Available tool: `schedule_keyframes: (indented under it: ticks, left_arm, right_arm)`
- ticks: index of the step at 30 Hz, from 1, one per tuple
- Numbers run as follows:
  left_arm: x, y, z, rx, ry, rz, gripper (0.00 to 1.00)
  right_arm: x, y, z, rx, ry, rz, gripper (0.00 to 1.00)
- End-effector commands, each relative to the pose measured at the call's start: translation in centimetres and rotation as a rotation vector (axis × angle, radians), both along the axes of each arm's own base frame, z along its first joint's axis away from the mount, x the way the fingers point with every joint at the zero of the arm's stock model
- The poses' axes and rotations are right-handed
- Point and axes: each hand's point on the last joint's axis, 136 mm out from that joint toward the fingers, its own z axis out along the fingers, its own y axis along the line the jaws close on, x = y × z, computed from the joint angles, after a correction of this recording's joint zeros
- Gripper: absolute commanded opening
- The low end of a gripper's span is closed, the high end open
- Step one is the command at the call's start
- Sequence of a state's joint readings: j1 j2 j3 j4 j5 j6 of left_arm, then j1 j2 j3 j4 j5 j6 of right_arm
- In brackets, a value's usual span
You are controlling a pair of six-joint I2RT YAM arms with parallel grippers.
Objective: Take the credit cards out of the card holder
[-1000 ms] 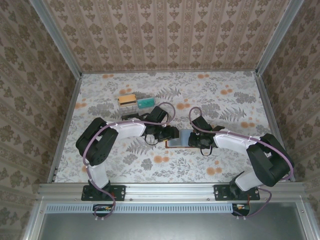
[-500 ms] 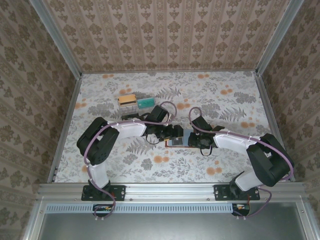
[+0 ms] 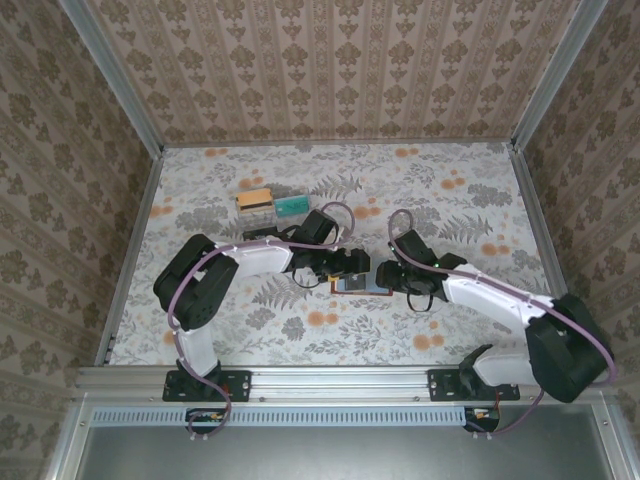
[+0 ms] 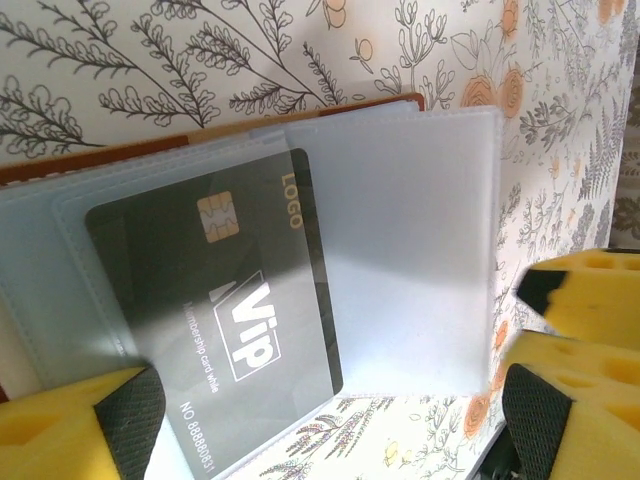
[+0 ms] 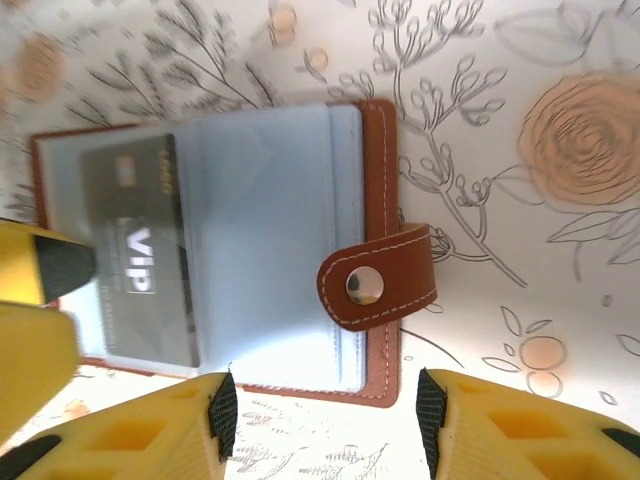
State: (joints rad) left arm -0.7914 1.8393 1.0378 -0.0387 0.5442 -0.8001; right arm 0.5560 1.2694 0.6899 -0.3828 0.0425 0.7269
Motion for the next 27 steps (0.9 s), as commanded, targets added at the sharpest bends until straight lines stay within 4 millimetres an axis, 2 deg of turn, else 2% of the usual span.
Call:
schedule_keyframes:
  ticks: [1, 3, 6, 14, 16, 21, 25, 27]
  left_arm:
    - [-0.2, 0.0, -0.4, 0.014, 0.003, -0.013, 0.93]
    - [-0.2, -0.1, -0.3, 0.014, -0.001, -0.013, 0.93]
    - [0.0, 0.3, 0.1, 0.018, -0.014, -0.001, 0.89]
    - [0.8, 2.8, 1.9, 0.042, -0.058, 0.066, 0.68]
    - [0.9, 3.8, 1.6, 0.076, -0.063, 0.082, 0.60]
    - [0.8, 5.2, 0.1, 0.113, -0.033, 0.107, 0.22]
    - [0.8, 4.7, -0.8, 0.104, -0.014, 0.099, 0.04]
    - [0.9, 4.2, -1.0, 0.094, -0.007, 0.089, 0.03]
  right_arm:
    - [-0.1, -1.7, 1.2, -0.051, -0.032, -0.023, 0.54]
    - [-0.1, -1.7, 1.5, -0.040, -0.040, -0.023, 0.54]
    - [0.1, -0.6, 1.8, 0.003, -0.047, 0.009, 0.51]
    - [1.2, 3.6, 3.4, 0.164, -0.071, 0.128, 0.36]
    - [1.5, 4.6, 3.7, 0.185, -0.075, 0.157, 0.35]
    - [2.1, 6.0, 2.7, 0.212, -0.033, 0.177, 0.28]
    - [2.5, 7.0, 1.0, 0.233, 0.021, 0.177, 0.25]
    - [2.6, 7.0, 0.2, 0.233, 0.044, 0.163, 0.23]
